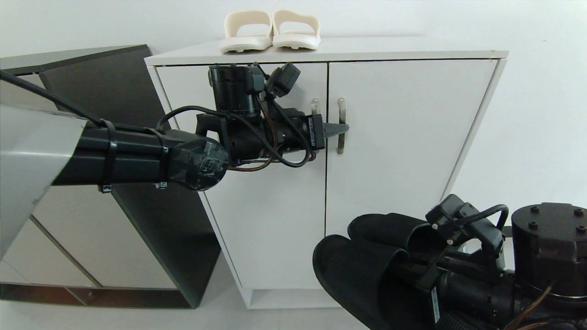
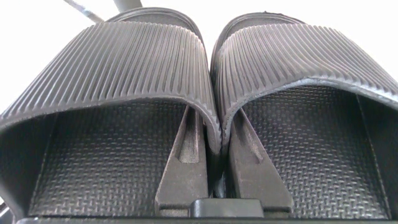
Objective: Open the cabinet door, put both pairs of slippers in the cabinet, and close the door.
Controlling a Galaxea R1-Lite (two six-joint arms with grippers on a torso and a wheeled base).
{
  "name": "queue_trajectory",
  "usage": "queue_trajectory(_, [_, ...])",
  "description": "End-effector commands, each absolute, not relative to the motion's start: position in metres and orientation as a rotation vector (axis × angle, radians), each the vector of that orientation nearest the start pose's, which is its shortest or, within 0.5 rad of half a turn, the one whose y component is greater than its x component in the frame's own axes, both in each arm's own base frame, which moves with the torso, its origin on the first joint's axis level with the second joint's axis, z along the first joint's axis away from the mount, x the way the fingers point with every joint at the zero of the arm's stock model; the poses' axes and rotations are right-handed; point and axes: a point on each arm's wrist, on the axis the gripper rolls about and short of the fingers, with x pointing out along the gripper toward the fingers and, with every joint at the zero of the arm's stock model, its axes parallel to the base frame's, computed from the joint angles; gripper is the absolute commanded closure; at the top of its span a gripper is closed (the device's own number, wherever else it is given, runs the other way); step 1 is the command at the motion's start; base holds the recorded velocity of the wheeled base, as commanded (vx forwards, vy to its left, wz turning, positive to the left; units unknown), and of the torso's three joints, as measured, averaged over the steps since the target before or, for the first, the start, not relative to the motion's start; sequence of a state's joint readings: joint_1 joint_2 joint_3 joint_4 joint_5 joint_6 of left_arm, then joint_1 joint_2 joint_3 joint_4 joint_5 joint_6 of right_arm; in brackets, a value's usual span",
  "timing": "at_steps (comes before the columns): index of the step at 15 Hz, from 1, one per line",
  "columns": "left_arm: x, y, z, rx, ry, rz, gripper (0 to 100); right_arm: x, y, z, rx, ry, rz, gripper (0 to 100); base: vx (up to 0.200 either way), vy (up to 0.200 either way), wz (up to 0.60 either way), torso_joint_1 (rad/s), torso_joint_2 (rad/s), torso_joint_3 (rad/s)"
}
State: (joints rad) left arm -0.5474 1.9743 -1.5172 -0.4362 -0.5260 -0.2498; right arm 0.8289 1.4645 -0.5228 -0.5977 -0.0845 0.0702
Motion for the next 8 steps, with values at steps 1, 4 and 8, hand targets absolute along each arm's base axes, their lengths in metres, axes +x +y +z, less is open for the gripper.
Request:
queue_trajectory(1, [0.324,-0.221,0.273,-0.223,0.147,-1.096,100,0.152,0.164,0.167,-0.083,0.342,0.752,100,0.0,0.0,0.0,0.0,0.0,0.0])
queue_trajectory(4, [0.301,-0.22,0.28,-0.22,0.145,-1.127,100,0.142,0.157,0.167,-0.067,0.347,0.856,100,0.0,0.0,0.0,0.0,0.0,0.0])
queue_trajectory(8, [0.28,-0.212,0.282,-0.217,0.153,-1.138,100,0.136,0.152,0.166,-0.105,0.335,0.907,100,0.0,0.0,0.0,0.0,0.0,0.0])
